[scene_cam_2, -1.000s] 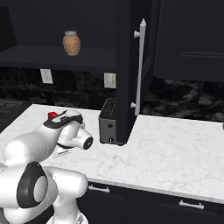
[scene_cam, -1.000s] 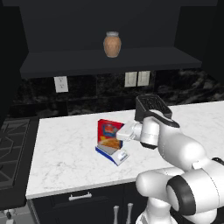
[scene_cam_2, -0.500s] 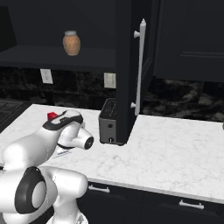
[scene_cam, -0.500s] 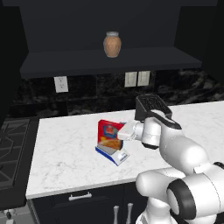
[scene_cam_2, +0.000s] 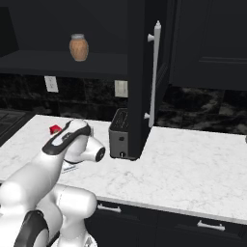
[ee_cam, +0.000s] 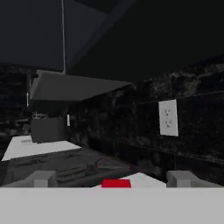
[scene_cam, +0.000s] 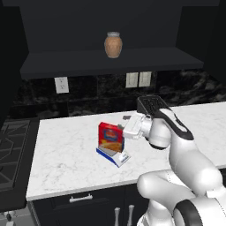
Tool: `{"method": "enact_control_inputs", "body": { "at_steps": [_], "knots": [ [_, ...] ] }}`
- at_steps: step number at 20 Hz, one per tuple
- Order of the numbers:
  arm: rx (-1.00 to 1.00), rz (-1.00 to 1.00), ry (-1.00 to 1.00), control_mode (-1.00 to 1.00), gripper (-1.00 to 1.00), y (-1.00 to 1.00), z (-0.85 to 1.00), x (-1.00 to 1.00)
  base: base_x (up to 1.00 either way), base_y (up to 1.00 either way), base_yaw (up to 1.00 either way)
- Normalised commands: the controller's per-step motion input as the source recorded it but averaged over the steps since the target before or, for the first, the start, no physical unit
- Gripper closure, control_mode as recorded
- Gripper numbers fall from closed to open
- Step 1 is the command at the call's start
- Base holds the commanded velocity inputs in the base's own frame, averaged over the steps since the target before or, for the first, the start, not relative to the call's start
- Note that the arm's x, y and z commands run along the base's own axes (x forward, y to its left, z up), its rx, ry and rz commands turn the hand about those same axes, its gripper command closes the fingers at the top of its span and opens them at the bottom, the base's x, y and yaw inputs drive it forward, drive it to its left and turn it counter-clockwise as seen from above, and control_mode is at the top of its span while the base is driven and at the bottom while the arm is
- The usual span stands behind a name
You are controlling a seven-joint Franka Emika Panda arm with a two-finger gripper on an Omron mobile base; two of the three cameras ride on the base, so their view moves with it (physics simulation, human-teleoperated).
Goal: Pick the boxed food and place it on the digital scale for weighing, and close the cabinet.
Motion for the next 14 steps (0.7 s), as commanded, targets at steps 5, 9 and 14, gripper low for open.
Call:
{"method": "enact_control_inputs", "body": {
  "at_steps": [5,9,14],
  "knots": [
    [0.02,0.0,-0.15,-1.0,-1.0,-0.05,0.12,-0.36,0.0,0.0,0.0],
    [0.14,-0.01,-0.43,-1.0,-1.0,-0.35,0.43,-0.78,0.0,0.0,0.0],
    [0.27,-0.01,-0.44,-1.0,-1.0,-0.72,0.33,-0.84,0.0,0.0,0.0]
  ]
}}
